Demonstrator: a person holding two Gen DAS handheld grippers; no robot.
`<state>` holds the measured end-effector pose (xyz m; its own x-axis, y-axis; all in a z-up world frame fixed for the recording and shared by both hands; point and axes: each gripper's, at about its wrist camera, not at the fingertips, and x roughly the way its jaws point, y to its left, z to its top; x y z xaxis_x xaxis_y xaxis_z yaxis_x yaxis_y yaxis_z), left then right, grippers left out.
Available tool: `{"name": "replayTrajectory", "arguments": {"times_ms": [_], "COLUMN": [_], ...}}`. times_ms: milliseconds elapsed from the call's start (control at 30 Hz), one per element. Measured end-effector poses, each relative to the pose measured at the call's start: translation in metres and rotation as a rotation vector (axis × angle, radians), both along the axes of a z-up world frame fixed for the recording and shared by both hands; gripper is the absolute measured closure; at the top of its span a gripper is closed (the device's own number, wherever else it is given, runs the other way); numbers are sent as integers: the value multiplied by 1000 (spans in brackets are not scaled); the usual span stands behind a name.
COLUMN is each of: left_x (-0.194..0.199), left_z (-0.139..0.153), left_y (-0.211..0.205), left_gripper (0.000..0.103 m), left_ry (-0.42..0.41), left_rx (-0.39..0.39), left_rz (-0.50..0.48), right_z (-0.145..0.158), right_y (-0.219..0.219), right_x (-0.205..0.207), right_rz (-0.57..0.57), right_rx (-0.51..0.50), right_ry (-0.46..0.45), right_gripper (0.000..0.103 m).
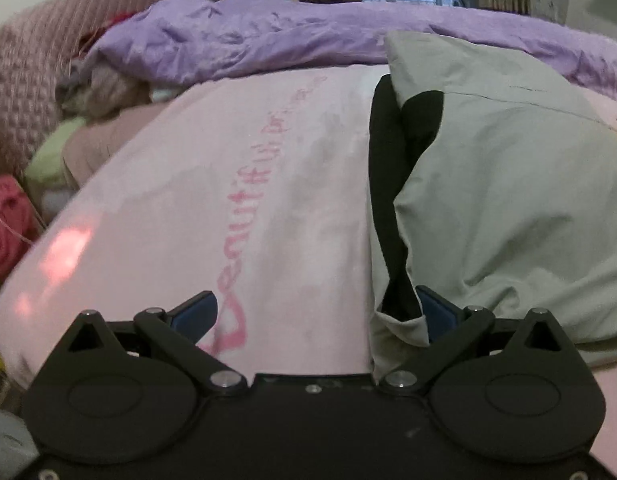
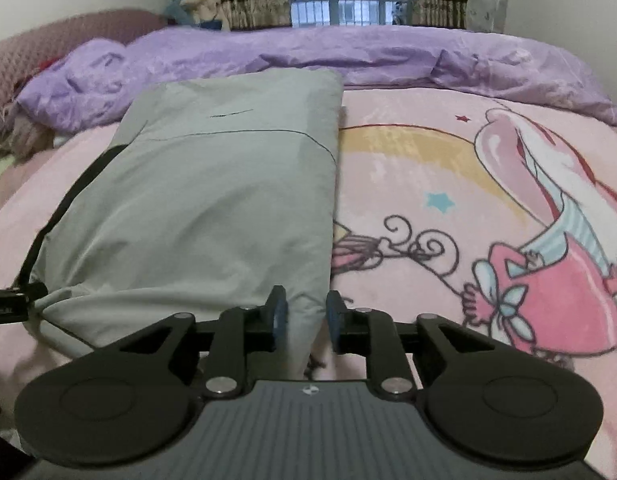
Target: Fold large clothes
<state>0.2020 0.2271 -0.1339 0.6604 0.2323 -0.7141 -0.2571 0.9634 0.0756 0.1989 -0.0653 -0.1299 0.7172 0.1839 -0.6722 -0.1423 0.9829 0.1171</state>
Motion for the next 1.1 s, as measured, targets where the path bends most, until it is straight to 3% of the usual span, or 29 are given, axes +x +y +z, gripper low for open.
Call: {"name": "replayTrajectory", "arguments": {"times_ms": [133,267,333,400,467,533,600,667,800,1000,1100], "left_x": [7,24,45,70,99,120,131,138,137,121,131], "left_z": [24,61,68,66,54,31,3,-12,-17,-17,4], "left_y": [-5,-14,-18,-20,-23,-26,-28,-16,6,20,11], "left_gripper": [0,0,0,0,0,0,0,0,0,0,0], "left_ry": [-52,-269,-401,-470,-468,-424,-325,-269,-285,-323,-309], "left_rx": [31,-35,-99,-144,-146,-94,-63,-151,-281,-370,-298], "left_rz": [-6,-92,-121,-129,-143,-154,-151,-136,-119,-75,-108], "right_z": [17,53,68,76,72,58,30,-2,-1,-2,10], "right_y": [1,-1,1,9,20,22,27,30,25,21,27], "right_x": [-2,9,25,53,86,111,132,149,152,151,155], "right_rz": [25,-42,-97,-118,-142,-147,-145,-126,-117,-107,-78], "right_rx": [29,143,187,201,162,191,185,153,180,212,160], "right_ry": [-30,-239,-340,-400,-393,-373,-309,-196,-185,-180,-154], "right_gripper": [81,81,80,80,80,80,80,79,77,73,67]}}
